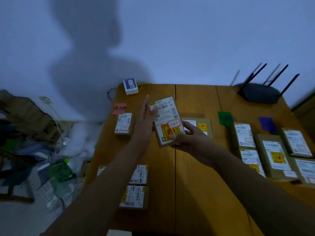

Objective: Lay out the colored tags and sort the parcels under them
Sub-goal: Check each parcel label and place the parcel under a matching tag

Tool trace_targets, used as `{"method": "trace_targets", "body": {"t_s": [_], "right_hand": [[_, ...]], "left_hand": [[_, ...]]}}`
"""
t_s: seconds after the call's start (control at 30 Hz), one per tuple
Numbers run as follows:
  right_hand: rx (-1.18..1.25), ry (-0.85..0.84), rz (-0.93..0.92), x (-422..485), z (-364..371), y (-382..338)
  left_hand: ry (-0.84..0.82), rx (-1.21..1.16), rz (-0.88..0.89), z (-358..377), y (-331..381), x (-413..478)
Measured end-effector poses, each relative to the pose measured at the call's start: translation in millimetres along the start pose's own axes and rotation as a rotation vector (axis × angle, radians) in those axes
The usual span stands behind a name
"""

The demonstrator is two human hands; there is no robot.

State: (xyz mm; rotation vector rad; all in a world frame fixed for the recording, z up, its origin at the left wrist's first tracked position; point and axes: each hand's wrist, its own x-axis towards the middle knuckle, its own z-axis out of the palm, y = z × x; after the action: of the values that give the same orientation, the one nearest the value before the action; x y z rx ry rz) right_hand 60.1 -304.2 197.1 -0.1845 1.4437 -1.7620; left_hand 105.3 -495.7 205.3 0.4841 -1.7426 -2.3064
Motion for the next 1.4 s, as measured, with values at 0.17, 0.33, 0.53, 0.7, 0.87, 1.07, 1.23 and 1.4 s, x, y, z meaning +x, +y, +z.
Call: {"method": "trace_targets", "body": {"t_s": [0.17,0.33,0.53,0.7,0.87,1.07,1.23,1.4], "right_hand": [[0.169,0.037,-0.080,-12,-22,-4],[0.134,0.024,-0.083,-21,-40,-3],[0.027,0.094,-0.081,-28,-50,9],[-0.009,0.206,-0.047,-29,-60,29],[-0.076,0.284,0.103,-24,-73,70],[-0.120,0.362,0.251,2,-94,125],[-0.176,0.415,0.261,32,-107,151],[-0.265,0.477,0.227,56,-117,161]], "left_hand": [[0.009,0.075,0.098,39,-10,-14],[-0.006,0.066,0.098,56,-13,-23],[0.017,0.072,0.014,55,-26,-28],[0.014,0.112,-0.077,46,-55,-37],[0.007,0.313,-0.265,39,-105,-44],[0.031,0.433,-0.358,29,-172,-47],[0.061,0.457,-0.395,29,-210,-20],[0.009,0.404,-0.421,33,-232,8]]}}
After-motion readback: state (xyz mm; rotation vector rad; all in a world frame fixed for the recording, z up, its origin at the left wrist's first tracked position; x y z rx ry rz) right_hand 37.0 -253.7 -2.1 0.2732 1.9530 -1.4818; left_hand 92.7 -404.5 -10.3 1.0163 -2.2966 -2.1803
